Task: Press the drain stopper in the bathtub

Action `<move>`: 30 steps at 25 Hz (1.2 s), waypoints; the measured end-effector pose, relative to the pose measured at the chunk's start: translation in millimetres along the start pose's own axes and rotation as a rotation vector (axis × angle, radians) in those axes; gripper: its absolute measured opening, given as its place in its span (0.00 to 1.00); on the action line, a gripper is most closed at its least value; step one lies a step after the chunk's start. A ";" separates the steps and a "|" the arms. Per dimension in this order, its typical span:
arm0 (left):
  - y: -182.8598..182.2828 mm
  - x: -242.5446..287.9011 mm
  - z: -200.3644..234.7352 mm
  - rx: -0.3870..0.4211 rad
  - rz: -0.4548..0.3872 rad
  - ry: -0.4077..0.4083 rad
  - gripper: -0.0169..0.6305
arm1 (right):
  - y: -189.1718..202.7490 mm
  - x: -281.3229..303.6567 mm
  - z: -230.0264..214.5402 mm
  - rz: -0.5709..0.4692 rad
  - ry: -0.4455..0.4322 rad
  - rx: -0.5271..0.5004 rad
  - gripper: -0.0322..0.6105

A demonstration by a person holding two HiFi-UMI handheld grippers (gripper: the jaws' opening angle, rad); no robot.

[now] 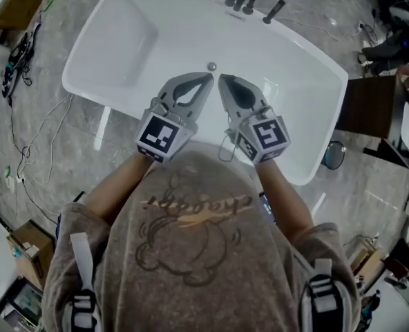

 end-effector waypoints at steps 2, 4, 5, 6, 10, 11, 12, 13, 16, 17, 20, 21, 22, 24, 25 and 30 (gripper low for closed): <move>-1.1 -6.6 -5.2 -0.004 -0.003 0.008 0.03 | -3.3 -10.5 7.5 -0.011 -0.019 -0.009 0.05; -3.0 -13.6 -9.4 -0.002 -0.006 0.016 0.03 | -8.3 -20.6 13.1 -0.038 -0.043 -0.021 0.05; -4.0 -16.9 -11.8 -0.001 -0.006 0.021 0.03 | -10.5 -26.1 14.6 -0.047 -0.054 -0.023 0.05; -5.1 -19.9 -14.3 -0.003 -0.006 0.026 0.03 | -12.4 -31.6 15.4 -0.054 -0.062 -0.022 0.05; -11.6 -31.5 -20.3 -0.006 -0.008 0.031 0.03 | -22.2 -46.9 18.7 -0.087 -0.090 -0.034 0.05; -13.3 -34.9 -21.6 0.001 -0.009 0.029 0.03 | -25.3 -49.6 20.9 -0.103 -0.098 -0.040 0.05; -14.4 -37.9 -23.1 0.007 -0.010 0.027 0.03 | -27.9 -52.4 23.7 -0.116 -0.107 -0.043 0.05; -14.6 -40.4 -24.6 0.012 -0.011 0.026 0.03 | -30.0 -54.9 26.8 -0.128 -0.117 -0.048 0.05; -15.6 -44.9 -25.8 0.021 -0.016 0.023 0.03 | -34.6 -58.7 37.6 -0.159 -0.149 -0.080 0.05; -16.6 -45.7 -25.4 0.024 -0.018 0.020 0.03 | -35.1 -58.8 41.1 -0.164 -0.159 -0.090 0.05; -17.9 -48.6 -26.4 0.027 -0.030 0.015 0.03 | -32.8 -60.1 49.8 -0.163 -0.182 -0.104 0.05; -17.5 -49.8 -27.3 0.026 -0.032 0.011 0.03 | -31.5 -60.9 51.8 -0.159 -0.188 -0.109 0.05; -17.0 -51.0 -28.3 0.023 -0.034 0.006 0.03 | -30.1 -61.8 53.2 -0.154 -0.192 -0.116 0.05; -15.3 -52.9 -30.6 0.015 -0.037 -0.004 0.03 | -27.9 -64.4 54.3 -0.148 -0.194 -0.124 0.05; -14.0 -53.5 -32.0 0.011 -0.036 -0.007 0.03 | -27.1 -66.0 54.3 -0.147 -0.194 -0.126 0.05; -8.4 -55.8 -37.3 0.004 -0.030 -0.007 0.03 | -25.9 -69.4 56.5 -0.143 -0.202 -0.137 0.05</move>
Point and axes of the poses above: the fingertips, and each gripper's own axes: x forward along the fingers, z to its left, y out of its underside, the point moved 4 cm from there along -x, backward along the fingers, and after that the axes turned 15 degrees about y, right-handed, at the moved point
